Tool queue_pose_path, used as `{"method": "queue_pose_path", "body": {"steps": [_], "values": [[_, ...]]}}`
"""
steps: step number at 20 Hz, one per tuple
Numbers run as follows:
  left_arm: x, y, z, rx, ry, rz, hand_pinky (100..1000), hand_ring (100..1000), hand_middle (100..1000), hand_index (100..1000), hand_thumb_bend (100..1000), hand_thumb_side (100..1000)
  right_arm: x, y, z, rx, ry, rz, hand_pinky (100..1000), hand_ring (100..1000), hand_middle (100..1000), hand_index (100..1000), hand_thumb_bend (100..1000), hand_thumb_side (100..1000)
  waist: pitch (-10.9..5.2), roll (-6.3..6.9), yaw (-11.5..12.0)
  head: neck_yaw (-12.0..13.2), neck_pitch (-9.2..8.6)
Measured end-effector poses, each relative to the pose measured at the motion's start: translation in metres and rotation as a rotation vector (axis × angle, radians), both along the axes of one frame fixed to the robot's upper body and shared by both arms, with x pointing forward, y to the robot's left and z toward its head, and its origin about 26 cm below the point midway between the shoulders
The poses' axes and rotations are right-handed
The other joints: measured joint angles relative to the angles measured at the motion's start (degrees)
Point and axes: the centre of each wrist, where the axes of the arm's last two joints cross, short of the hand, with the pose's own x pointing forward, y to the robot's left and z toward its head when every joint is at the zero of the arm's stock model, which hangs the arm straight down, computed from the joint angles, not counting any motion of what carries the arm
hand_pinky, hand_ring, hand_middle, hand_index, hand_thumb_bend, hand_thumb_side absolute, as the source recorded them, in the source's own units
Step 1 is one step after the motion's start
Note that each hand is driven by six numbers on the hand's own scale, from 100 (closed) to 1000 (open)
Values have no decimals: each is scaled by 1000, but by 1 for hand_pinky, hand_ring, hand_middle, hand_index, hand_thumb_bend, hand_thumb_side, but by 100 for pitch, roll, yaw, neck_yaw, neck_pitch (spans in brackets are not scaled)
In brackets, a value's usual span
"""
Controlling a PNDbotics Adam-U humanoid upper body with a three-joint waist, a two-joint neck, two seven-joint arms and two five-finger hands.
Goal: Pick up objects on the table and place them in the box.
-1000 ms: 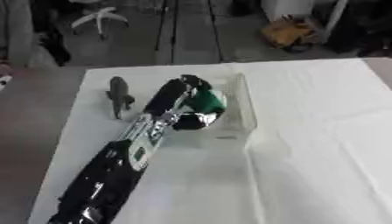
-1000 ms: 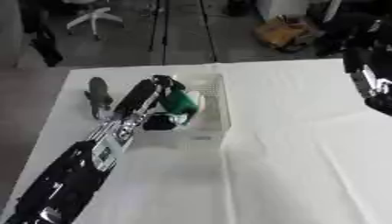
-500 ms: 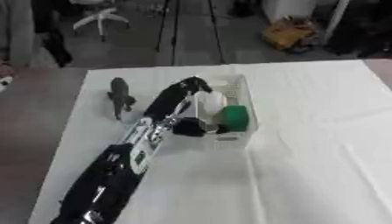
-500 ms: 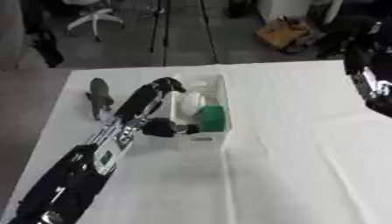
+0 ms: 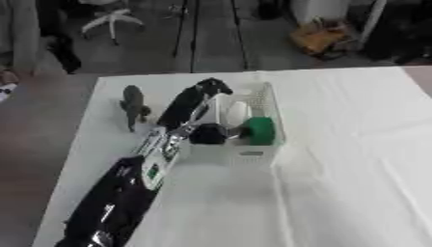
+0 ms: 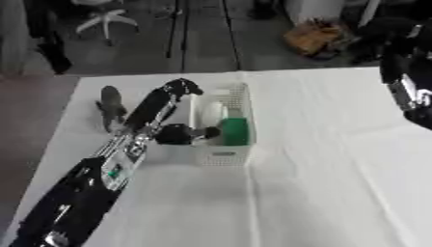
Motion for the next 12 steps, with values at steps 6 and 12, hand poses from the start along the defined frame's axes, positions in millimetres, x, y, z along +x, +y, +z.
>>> {"method": "queue_pose_path", "body": {"steps": [6, 12], "values": [[-1, 26, 24, -202, 9, 79, 630, 750, 759, 784, 757, 771, 0, 0, -1, -1, 2, -3, 640, 740, 784, 891, 100, 530, 0, -3, 45, -31, -1], [-1, 62, 18, -283, 58, 210, 614, 744, 749, 786, 668, 723, -2, -3, -3, 2, 5, -15, 639, 739, 783, 891, 100, 531, 0, -5, 154, -126, -3]]}}
